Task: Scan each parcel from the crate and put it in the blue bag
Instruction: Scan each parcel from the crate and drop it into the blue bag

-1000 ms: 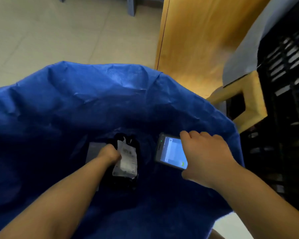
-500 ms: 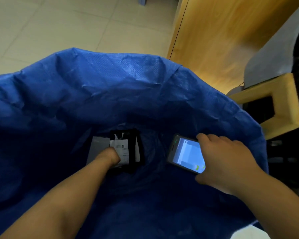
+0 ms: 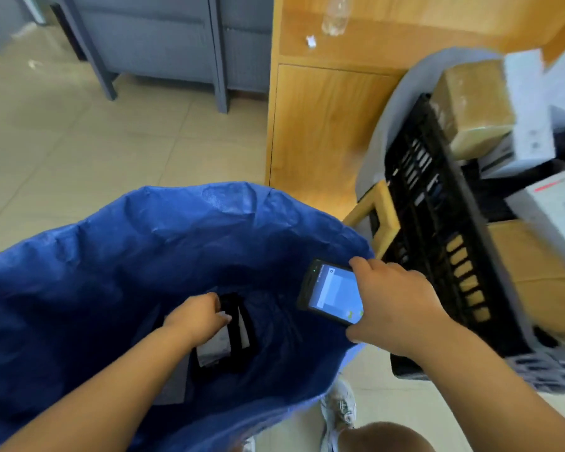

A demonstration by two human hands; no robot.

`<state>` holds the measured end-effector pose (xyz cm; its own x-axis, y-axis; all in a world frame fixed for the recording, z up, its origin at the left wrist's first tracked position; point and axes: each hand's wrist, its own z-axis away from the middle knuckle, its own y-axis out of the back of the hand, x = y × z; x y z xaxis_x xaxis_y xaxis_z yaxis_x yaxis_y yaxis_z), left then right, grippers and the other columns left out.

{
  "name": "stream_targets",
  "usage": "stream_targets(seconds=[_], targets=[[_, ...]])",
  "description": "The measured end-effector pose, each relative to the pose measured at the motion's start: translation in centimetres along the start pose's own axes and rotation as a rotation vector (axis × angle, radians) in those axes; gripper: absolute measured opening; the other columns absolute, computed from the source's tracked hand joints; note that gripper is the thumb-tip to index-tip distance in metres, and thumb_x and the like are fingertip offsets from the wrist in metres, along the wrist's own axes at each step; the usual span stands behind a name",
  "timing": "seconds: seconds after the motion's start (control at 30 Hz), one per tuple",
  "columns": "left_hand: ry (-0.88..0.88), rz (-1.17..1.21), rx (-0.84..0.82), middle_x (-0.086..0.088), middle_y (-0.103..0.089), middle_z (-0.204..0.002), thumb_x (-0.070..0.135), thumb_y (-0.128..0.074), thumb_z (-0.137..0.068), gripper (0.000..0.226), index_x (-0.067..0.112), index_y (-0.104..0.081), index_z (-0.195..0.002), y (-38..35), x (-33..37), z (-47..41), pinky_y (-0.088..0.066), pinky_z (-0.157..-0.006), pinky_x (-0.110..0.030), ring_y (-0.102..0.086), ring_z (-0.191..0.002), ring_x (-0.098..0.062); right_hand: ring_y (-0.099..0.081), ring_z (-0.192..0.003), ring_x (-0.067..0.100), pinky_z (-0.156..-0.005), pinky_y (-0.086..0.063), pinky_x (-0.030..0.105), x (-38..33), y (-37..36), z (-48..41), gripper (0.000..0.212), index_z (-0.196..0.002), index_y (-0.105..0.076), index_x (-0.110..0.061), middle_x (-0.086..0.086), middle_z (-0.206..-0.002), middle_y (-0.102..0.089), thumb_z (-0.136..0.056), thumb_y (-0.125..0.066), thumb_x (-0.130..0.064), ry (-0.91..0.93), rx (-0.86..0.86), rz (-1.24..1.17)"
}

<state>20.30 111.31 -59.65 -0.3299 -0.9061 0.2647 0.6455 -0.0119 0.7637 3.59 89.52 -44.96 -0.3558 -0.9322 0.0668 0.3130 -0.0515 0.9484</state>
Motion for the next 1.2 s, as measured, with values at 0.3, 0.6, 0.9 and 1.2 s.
stream_targets(seconds=[0.3, 0.6, 0.9, 1.2], targets=[[-0.240, 0.156, 0.120, 0.010, -0.062, -0.105, 0.047, -0.061, -0.088, 0.028, 0.028, -0.058, -0.108, 2.8, 8.6, 10.6, -0.050, -0.090, -0.034, -0.060, -0.095, -0.011, -0.052, -0.100, 0.022, -0.071, -0.038, 0.033, 5.0, 2.0, 11.2, 0.079, -0.128, -0.033, -0.024, -0.005, -0.111, -0.051, -0.063, -0.069, -0.053, -0.114, 0.231, -0.087], [-0.558, 0.319, 0.251, 0.019, -0.065, -0.091, 0.045, -0.066, -0.085, 0.010, 0.037, -0.063, -0.090, 2.7, 20.2, 17.9, -0.046, -0.075, -0.017, -0.059, -0.086, 0.006, -0.052, -0.093, 0.020, -0.065, -0.040, 0.031, 13.2, 2.5, 20.2, 0.077, -0.122, -0.036, -0.029, -0.007, -0.104, -0.053, -0.059, -0.071, -0.056, -0.338, 0.448, -0.245], [-0.705, 0.411, 0.293, 0.018, -0.063, -0.087, 0.044, -0.064, -0.087, 0.019, 0.033, -0.060, -0.102, 1.5, 33.9, 17.4, -0.044, -0.066, -0.015, -0.057, -0.080, 0.005, -0.053, -0.101, 0.023, -0.074, -0.045, 0.035, 23.6, 1.5, 22.0, 0.093, -0.135, -0.033, -0.025, -0.003, -0.117, -0.054, -0.057, -0.075, -0.054, -0.627, 0.614, -0.341], [-0.566, 0.322, 0.151, 0.000, -0.055, -0.118, 0.045, -0.058, -0.091, 0.060, 0.013, -0.040, -0.138, 0.3, 44.9, 10.6, -0.040, -0.067, -0.021, -0.055, -0.099, -0.015, -0.051, -0.103, 0.028, -0.078, -0.040, 0.037, 30.7, -1.5, 18.9, 0.089, -0.132, -0.034, -0.019, 0.003, -0.118, -0.054, -0.059, -0.074, -0.051, -0.833, 0.590, -0.339]])
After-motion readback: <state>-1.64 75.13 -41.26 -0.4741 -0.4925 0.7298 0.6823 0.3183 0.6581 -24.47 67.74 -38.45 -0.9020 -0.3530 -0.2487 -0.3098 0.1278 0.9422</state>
